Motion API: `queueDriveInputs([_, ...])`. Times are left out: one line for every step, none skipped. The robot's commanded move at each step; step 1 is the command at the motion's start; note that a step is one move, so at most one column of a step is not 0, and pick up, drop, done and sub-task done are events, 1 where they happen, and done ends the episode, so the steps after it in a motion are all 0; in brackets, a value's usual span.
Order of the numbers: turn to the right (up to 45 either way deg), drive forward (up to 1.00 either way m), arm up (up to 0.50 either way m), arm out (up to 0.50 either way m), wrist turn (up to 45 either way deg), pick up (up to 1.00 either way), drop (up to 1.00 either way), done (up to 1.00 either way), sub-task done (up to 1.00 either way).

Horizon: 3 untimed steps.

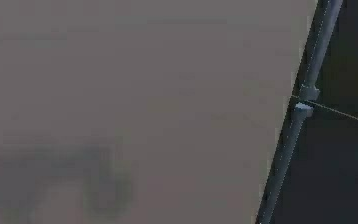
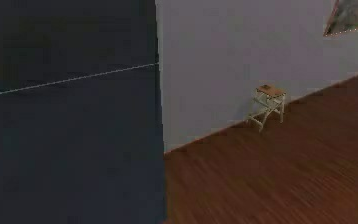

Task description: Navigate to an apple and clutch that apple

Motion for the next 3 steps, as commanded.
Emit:
queueDriveInputs([45.0,0.00,0.00,0.00,0.0,0.00,0.00,0.00,0.00])
queueDriveInputs([45.0,0.00,0.00,0.00,0.0,0.00,0.00,0.00,0.00])
queueDriveInputs([45.0,0.00,0.00,0.00,0.0,0.00,0.00,0.00,0.00])
